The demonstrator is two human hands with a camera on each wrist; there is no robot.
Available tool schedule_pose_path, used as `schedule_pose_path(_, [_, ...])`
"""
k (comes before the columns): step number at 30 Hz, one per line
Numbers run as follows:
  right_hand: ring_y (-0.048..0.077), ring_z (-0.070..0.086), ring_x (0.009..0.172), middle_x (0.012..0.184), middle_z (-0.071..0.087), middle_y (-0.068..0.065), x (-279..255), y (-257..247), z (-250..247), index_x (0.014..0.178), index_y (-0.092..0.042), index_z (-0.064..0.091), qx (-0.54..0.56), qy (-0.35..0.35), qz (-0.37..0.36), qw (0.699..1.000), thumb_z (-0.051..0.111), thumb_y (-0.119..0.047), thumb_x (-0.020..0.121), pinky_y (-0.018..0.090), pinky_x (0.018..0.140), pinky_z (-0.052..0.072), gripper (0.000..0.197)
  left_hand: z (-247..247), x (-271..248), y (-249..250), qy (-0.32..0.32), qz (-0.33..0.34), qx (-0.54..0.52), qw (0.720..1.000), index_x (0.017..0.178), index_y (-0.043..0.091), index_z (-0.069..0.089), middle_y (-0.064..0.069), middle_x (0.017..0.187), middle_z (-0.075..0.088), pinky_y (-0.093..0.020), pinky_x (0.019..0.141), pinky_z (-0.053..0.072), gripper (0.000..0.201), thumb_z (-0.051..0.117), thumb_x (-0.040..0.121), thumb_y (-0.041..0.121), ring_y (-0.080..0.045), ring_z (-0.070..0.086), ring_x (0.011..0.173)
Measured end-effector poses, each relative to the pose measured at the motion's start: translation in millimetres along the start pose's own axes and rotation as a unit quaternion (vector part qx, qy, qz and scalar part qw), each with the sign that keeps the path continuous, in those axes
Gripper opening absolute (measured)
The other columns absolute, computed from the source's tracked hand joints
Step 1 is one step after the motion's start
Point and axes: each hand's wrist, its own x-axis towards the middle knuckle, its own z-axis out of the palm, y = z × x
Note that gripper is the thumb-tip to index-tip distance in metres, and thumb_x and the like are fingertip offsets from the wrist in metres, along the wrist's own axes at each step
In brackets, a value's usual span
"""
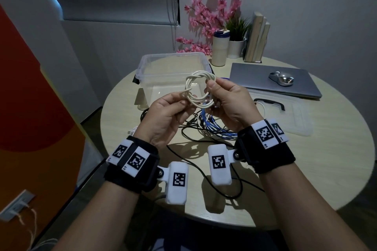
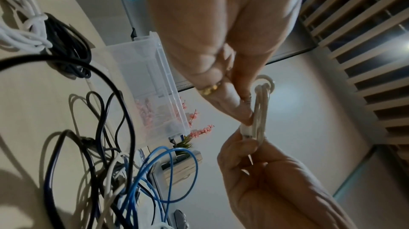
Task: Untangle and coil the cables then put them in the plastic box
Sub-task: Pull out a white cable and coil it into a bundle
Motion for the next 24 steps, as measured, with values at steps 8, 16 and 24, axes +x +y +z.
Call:
schedule_pose_path(8, [0.009, 0.06, 0.06, 0.073, 0.06, 0.003, 0, -1, 2, 0.098, -0.013, 0.066, -0.009, -0.026, -0.034, 0.999, 0.056, -0.01, 0.093, 0.027, 0.055, 0.054, 0.012, 14, 1, -7, 0.093, 0.055, 0.007, 0.994, 0.081, 0.005, 0.058, -0.007, 0.078, 0.067, -0.018, 0.066, 0.056, 0.012, 0.062, 0.083, -0.007, -0.012, 0.066, 0.068])
schedule_pose_path(16, [0.013, 0.064, 0.065, 0.079, 0.067, 0.007, 0, 2, 1, 0.099, -0.01, 0.066, -0.02, -0.05, -0.043, 0.998, 0.054, -0.007, 0.093, 0.025, 0.056, 0.053, 0.014, 9, 5, -4, 0.092, 0.013, -0.033, 0.995, 0.095, 0.003, 0.057, -0.007, 0.077, 0.071, -0.016, 0.057, 0.054, 0.005, 0.057, 0.091, 0.006, -0.011, 0.069, 0.067])
schedule_pose_path(24, [0.012, 0.058, 0.057, 0.07, 0.063, 0.003, 4, 2, 0, 0.087, -0.013, 0.066, -0.015, -0.021, -0.044, 0.999, 0.057, -0.009, 0.092, 0.022, 0.052, 0.047, 0.011, 14, 0, -9, 0.033, 0.003, -0.019, 0.999, 0.094, 0.005, 0.056, -0.009, 0.081, 0.073, -0.018, 0.064, 0.057, 0.004, 0.056, 0.09, 0.004, -0.013, 0.069, 0.071])
